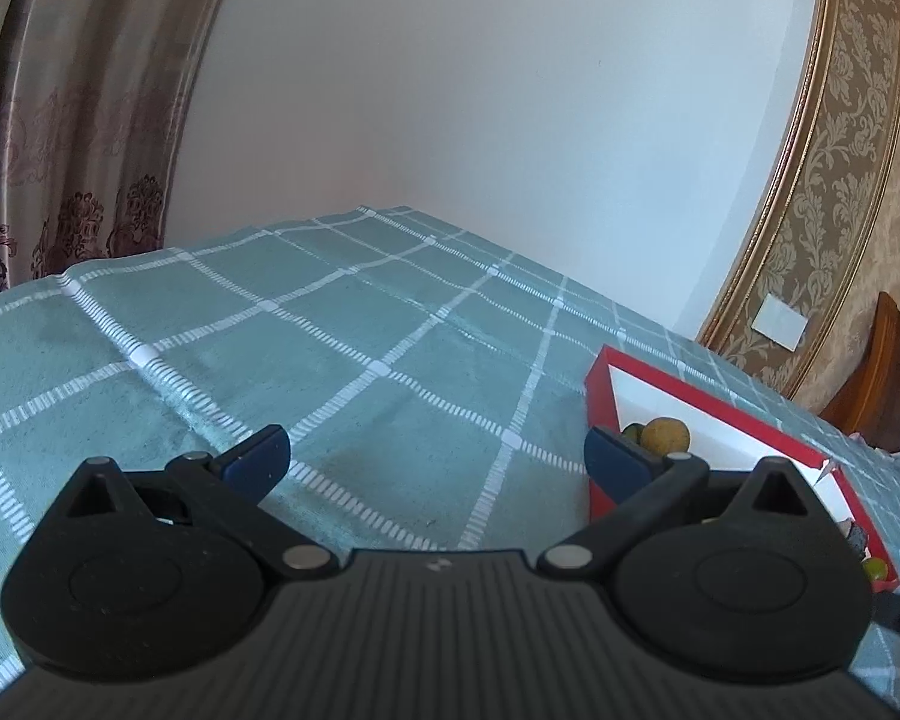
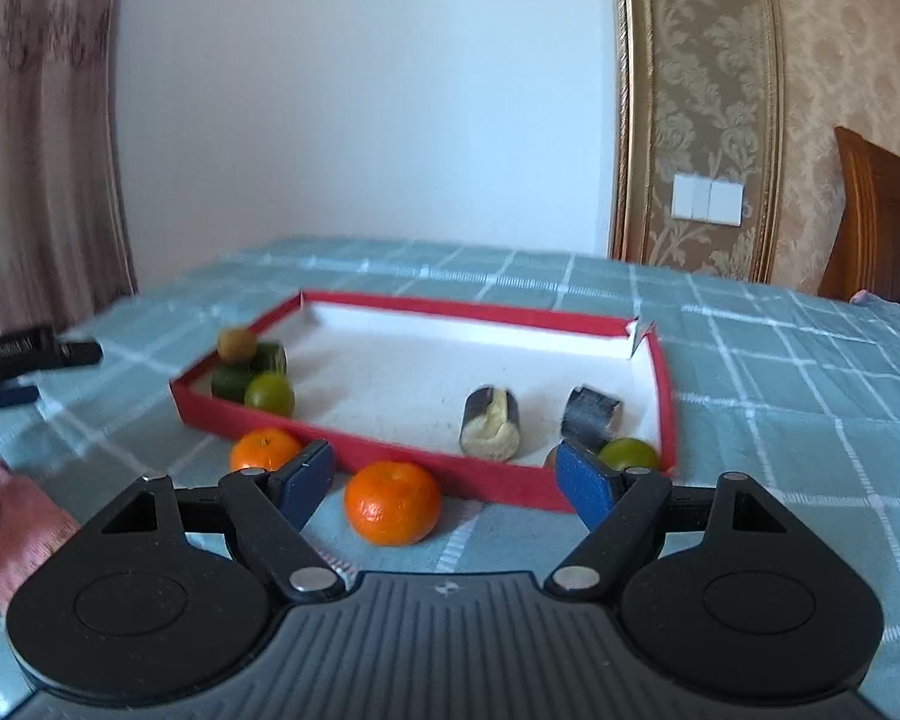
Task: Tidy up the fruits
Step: 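Withdraw the left tool while the right tool moves toward an orange, then close the right tool around the orange, then lift the orange into the red box and open the right tool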
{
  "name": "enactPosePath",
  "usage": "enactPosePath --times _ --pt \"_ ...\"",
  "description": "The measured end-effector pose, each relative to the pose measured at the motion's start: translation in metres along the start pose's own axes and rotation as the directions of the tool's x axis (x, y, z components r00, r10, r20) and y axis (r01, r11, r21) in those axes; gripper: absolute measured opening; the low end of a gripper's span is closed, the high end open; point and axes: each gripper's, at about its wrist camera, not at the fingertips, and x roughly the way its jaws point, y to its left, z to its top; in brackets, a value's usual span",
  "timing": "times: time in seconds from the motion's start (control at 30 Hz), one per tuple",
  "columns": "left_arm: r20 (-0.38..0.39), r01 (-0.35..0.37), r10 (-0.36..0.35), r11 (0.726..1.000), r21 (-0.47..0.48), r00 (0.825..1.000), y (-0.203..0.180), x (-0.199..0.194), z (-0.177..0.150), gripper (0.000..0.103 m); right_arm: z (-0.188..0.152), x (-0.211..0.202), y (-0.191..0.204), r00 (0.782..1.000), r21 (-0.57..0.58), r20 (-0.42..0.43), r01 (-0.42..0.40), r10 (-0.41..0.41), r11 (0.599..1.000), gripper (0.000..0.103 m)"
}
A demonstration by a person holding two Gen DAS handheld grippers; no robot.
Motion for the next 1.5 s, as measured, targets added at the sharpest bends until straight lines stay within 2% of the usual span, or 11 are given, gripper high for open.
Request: enactPosePath --times 0.17,0.47,0.53,0.7,0.8,1.13,1.3,1.5 --pt "-0.004 0.0 0.0 1.0 0.005 1.0 -0.001 0.001 0.0 0.103 -0.002 0.016 0.008 0.998 -0.005 -0.062 -0.029 0.028 1.0 0.081" --pt "-0.017 0.0 0.001 1.0 0.013 1.0 -0.002 0.003 0.0 0.103 -0.003 0.032 0.013 0.994 -0.018 -0.108 -0.025 0.023 1.0 0.079" --pt "-0.02 -0.005 0.005 1.0 0.019 1.0 -0.003 0.003 0.0 0.103 -0.003 0.038 0.014 0.992 -0.02 -0.121 -0.024 0.021 1.0 0.07" --pt "-0.028 -0.012 0.013 0.999 0.032 1.0 -0.006 0.005 0.001 0.103 -0.004 0.045 0.012 0.99 -0.005 -0.138 -0.017 0.016 1.0 0.065" --pt "-0.034 -0.027 0.029 0.999 0.046 0.999 -0.009 0.007 0.001 0.103 -0.005 0.05 0.011 0.988 0.005 -0.152 -0.025 0.026 1.0 0.057" --pt "-0.055 -0.069 0.074 0.994 0.088 0.996 -0.015 0.011 -0.001 0.103 -0.006 0.054 0.012 0.989 0.016 -0.143 -0.02 0.022 1.0 0.055" --pt "-0.062 -0.089 0.096 0.99 0.107 0.994 -0.018 0.012 -0.002 0.103 -0.007 0.053 0.015 0.991 0.001 -0.133 -0.032 0.032 0.999 0.045" --pt "-0.061 -0.108 0.116 0.986 0.123 0.991 -0.021 0.013 -0.002 0.103 -0.008 0.052 0.015 0.991 0.006 -0.127 -0.029 0.029 1.0 0.044"
